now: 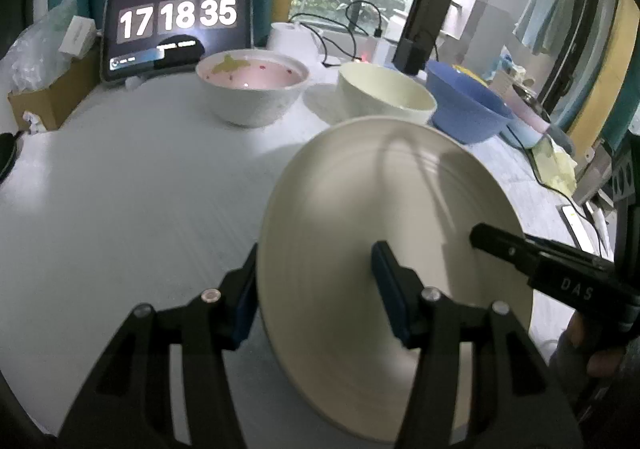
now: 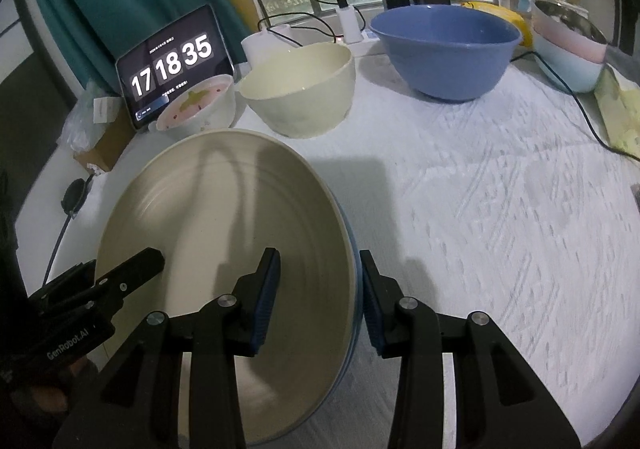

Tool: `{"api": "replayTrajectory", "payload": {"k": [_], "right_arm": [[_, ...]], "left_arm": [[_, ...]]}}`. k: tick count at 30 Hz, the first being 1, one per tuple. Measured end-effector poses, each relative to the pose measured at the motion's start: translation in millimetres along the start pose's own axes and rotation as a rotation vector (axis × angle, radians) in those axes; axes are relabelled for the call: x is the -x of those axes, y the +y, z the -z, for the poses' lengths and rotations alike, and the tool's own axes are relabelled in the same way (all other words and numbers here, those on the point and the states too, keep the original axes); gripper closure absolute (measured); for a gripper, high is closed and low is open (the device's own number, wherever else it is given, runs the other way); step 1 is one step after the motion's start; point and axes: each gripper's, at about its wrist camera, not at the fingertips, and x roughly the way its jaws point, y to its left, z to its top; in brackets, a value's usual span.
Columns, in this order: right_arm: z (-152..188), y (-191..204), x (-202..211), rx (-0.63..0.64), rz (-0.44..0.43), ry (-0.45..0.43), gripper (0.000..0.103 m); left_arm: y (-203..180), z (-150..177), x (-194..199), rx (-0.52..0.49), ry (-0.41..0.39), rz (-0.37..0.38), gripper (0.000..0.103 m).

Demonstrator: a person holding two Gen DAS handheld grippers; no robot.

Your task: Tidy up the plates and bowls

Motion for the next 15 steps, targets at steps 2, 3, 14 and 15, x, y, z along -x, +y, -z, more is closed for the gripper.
{"api": "replayTrajectory", "payload": {"k": [2, 3, 14, 15], "right_arm": [[-3.7, 2.7, -3.9, 0.006, -0.002, 0.003, 0.062], [-5.0, 3.9, -5.4, 0.007, -0.002, 0.004, 0.062], [-20.8, 19.3, -27.0, 0.026, -0.007, 0.036, 0.062], [-21.7, 21.0, -28.8, 0.028, -0.007, 0.04, 0.062]], "left_arm": [[3.5, -3.2, -2.0, 0.005, -0.001, -0.004, 0.049], [5.3, -4.7, -3.2, 0.007, -0.001, -0.005, 0.049], [26.0, -14.4, -12.4, 0.026, 0.0, -0.027, 0.049], [27.7, -14.4, -12.9, 0.029, 0.001, -0.03, 0.049]]}}
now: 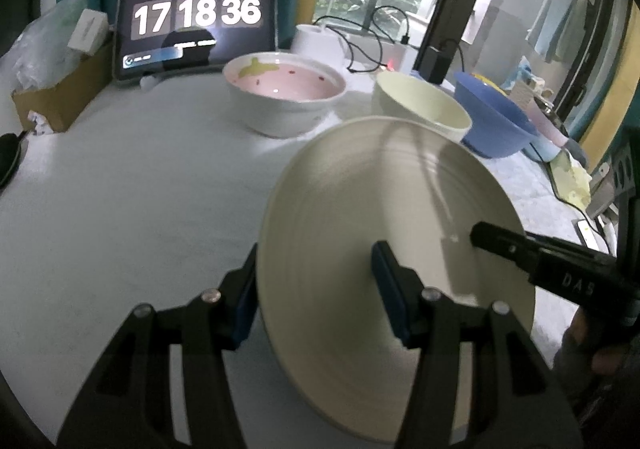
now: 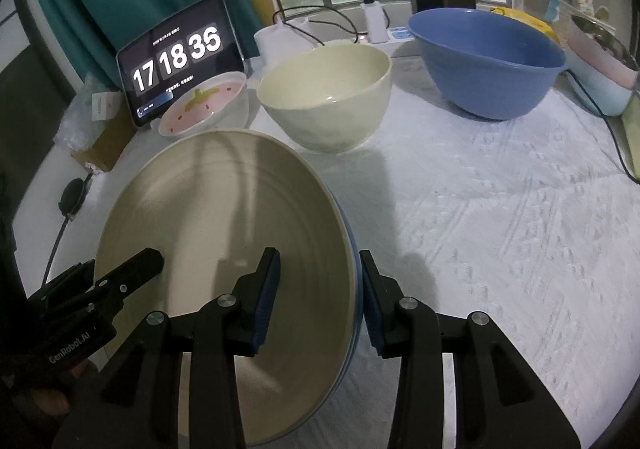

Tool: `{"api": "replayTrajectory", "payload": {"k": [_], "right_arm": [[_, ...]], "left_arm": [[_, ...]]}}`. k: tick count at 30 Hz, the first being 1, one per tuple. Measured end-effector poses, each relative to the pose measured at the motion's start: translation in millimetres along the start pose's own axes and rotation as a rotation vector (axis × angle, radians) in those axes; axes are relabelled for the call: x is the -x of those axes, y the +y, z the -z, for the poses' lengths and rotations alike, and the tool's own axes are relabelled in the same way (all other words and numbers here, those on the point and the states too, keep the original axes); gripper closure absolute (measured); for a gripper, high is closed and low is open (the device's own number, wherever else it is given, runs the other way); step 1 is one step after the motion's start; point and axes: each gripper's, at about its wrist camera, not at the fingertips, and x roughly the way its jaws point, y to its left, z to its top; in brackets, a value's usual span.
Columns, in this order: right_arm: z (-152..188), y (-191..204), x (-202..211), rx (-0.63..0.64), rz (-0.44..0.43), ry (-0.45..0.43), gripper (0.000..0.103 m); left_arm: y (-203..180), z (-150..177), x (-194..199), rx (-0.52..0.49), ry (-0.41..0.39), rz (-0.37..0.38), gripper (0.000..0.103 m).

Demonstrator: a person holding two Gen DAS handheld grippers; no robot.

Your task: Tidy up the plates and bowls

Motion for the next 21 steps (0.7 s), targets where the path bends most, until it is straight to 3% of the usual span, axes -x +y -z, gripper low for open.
{"api": "replayTrajectory", "payload": {"k": [15, 21], "right_arm": [[-14.5, 17.5, -33.9, 0.019, 0.008, 0.062, 0.062], [-15.1, 16.1, -36.4, 0.019, 0.0, 0.064, 0.062]], "left_arm": [[18.8, -7.9, -19.2, -0.003, 0.028, -0.045, 0.048], [14.9, -10.6, -16.6, -0.05, 0.024, -0.078, 0.046]]}}
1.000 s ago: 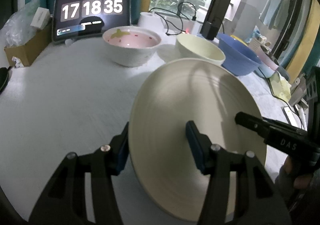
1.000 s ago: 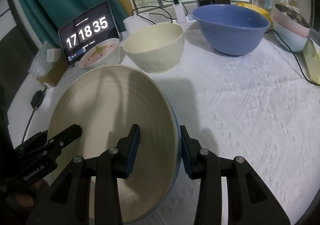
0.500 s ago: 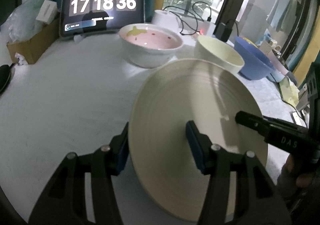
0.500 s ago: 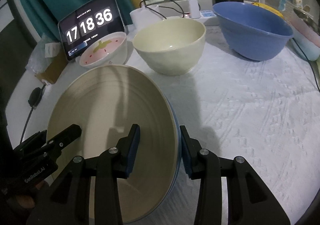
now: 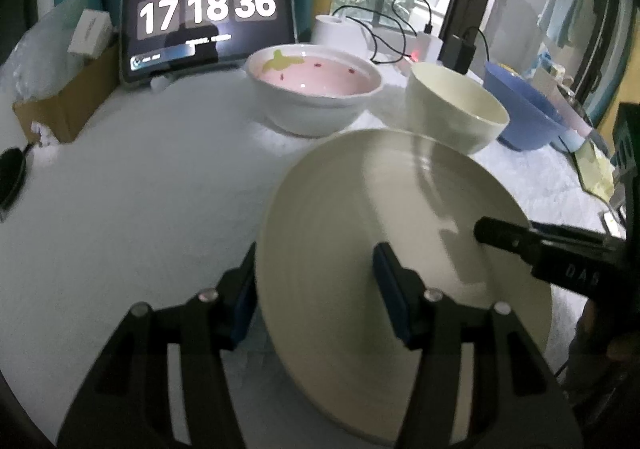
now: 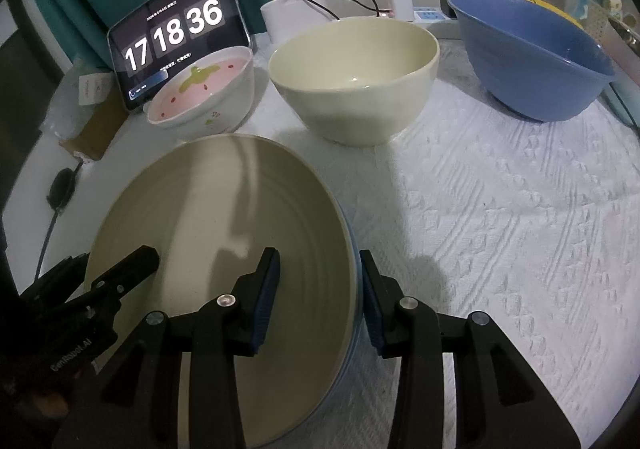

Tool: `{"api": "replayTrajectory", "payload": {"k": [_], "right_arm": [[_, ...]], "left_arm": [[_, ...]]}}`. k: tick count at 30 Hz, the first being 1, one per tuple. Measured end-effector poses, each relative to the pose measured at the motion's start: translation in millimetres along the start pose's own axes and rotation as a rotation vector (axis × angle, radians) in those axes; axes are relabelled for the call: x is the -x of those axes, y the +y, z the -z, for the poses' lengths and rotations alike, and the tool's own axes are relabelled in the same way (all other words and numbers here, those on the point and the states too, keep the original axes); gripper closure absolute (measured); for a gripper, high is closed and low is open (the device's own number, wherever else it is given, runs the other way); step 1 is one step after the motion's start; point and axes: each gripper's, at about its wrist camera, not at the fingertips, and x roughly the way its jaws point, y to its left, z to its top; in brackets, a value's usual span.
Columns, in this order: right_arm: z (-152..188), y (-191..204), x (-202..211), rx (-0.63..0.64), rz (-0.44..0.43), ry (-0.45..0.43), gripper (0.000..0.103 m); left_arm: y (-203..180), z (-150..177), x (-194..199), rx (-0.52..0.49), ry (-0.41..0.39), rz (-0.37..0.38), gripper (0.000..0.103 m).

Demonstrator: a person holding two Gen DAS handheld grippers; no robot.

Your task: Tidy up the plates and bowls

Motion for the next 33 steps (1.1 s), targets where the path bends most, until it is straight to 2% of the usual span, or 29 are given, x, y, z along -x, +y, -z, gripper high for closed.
{"api": "replayTrajectory", "payload": {"k": [6, 10, 17, 33], "right_arm": [[1.6, -9.7, 5.3, -0.015, 0.026, -0.007, 0.061], [3.2, -14.2, 19.9, -0.013, 0.031, -0.039, 0.061], [6.0, -26.7, 48.1, -0.016, 0.039, -0.098, 0.061], [17.5, -81.5, 100.6, -0.066, 0.06, -0.187, 0.061]], "left_arm": [[1.9, -5.4, 20.2, 0.01, -0.062, -0.078, 0.046], [-5.3, -8.5, 34.8, 0.002, -0.106, -0.093, 0.046], [-31.1, -14.2, 52.6, -0.026, -0.149, -0.072, 0.046], [-100.8, -28.7, 62.5, -0.061, -0.151, 0.005, 0.046]]}}
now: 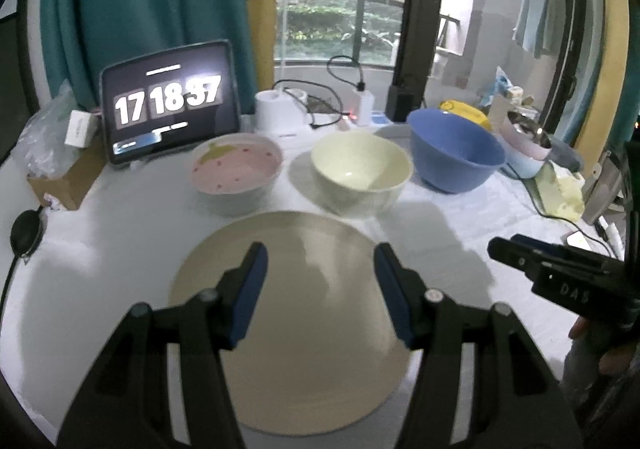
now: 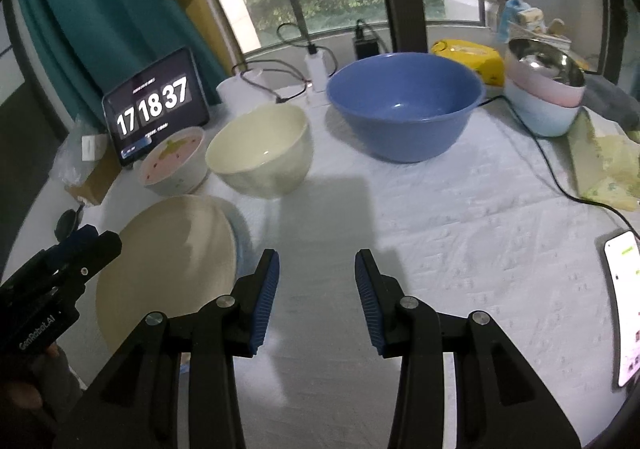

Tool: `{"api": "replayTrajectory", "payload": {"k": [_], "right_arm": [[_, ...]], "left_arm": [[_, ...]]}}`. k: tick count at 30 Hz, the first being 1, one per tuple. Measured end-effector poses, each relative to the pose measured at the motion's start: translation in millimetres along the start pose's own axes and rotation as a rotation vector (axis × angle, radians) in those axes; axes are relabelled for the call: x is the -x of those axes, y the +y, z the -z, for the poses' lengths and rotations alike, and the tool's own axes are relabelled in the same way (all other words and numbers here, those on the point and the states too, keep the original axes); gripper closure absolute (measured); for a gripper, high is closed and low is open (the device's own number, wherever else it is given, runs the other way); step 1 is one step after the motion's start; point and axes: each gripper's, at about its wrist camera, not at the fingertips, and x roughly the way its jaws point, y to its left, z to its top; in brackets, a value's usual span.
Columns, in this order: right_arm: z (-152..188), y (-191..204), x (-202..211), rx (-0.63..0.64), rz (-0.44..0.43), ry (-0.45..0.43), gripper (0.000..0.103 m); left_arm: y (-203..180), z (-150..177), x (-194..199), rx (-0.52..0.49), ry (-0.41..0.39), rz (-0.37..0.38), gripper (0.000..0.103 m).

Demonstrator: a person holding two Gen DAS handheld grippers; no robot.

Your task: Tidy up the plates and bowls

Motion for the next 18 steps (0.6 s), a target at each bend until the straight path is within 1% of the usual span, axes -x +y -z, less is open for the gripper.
{"api": "replayTrajectory", "payload": {"k": [3, 9, 12, 14, 15, 18], "right_arm": [[-2.7, -10.8, 5.2, -0.005, 0.003, -0.01, 0.061], [-9.4, -34.3, 13.9, -0.015, 0.006, -0.039, 0.061], [-13.9, -46.6, 15.7, -0.025, 0.004, -0.045, 0.061], [-17.5, -54.0, 16.2, -0.028, 0.005, -0.046, 0.061], [-19.1, -57.9, 16.6, -0.029, 0.009, -0.047, 0.061], [-25.4, -68.3, 16.8, -0.027, 0.017, -0.05, 0.061]], "left_arm": [[-13.1, -4.8, -3.0, 0.002, 0.005, 0.015, 0.046], [-44.0, -13.2, -7.8, -0.029, 0.004, 0.031, 0.046], [-56.0, -17.8, -10.2, -0.04, -0.003, 0.012, 0.046], [-62.4, -21.3, -13.3, -0.036, -0.004, 0.012, 0.043], [-65.7, -23.1, -14.6, -0.034, -0.005, 0.014, 0.039], [-75.7, -29.3, -17.7, -0.035, -0.013, 0.025, 0.038]]}}
